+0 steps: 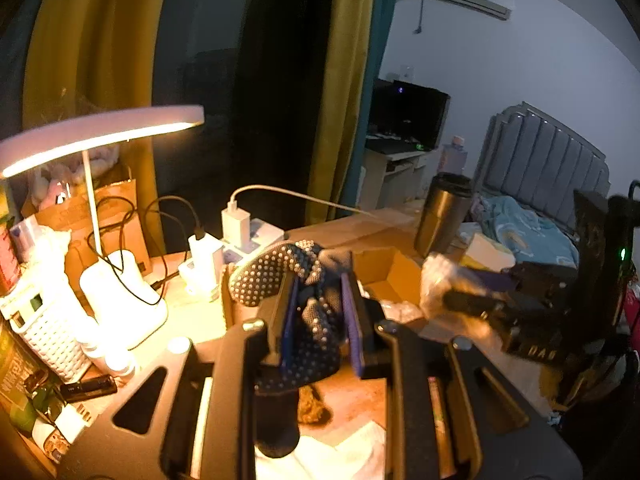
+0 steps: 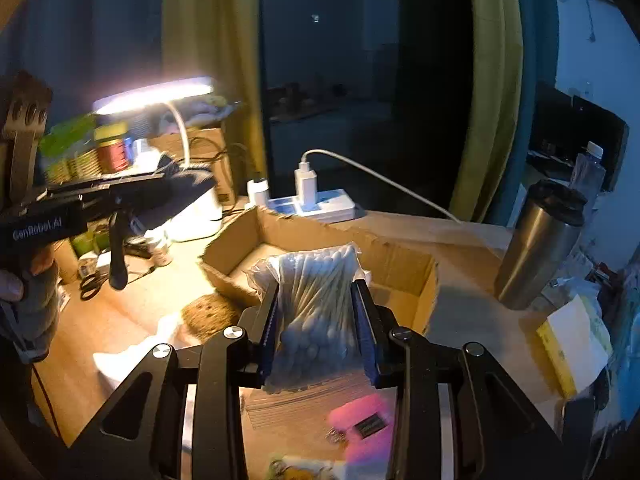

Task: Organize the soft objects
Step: 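Carry the swab bag into the box with the right gripper while the left gripper carries the glove over it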

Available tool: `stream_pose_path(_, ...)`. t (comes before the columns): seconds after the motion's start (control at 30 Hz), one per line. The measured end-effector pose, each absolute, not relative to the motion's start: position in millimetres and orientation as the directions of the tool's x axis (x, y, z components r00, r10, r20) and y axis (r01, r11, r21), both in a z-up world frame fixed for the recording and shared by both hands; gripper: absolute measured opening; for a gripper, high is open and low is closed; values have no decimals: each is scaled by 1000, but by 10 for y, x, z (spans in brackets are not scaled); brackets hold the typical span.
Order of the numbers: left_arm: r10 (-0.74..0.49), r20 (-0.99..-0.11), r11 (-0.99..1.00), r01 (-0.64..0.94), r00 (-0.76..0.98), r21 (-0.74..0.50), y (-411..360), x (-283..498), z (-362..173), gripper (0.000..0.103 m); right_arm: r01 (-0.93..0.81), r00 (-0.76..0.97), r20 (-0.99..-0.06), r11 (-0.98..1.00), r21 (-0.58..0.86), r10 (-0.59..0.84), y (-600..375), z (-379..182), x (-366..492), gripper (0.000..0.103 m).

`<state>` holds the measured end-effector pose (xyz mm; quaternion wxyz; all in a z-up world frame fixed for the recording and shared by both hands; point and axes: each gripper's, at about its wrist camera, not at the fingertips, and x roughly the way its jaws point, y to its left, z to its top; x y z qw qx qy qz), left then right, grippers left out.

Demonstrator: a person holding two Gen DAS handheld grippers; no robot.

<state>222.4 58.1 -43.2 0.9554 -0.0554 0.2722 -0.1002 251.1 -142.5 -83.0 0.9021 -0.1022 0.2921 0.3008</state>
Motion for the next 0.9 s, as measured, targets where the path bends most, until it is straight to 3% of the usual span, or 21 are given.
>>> stream_pose_path(0.4, -195, -558, 978, 120, 807, -169, 638, 2729, -928, 22, -574, 625, -608, 816, 65, 489, -1449, -1094, 3133, 37)
stream_pose_path(0.9, -162, -718, 986, 88, 677, -140, 576, 3218, -1613, 26, -552, 540, -704, 826, 118, 461, -1330, -1664, 3675, 37)
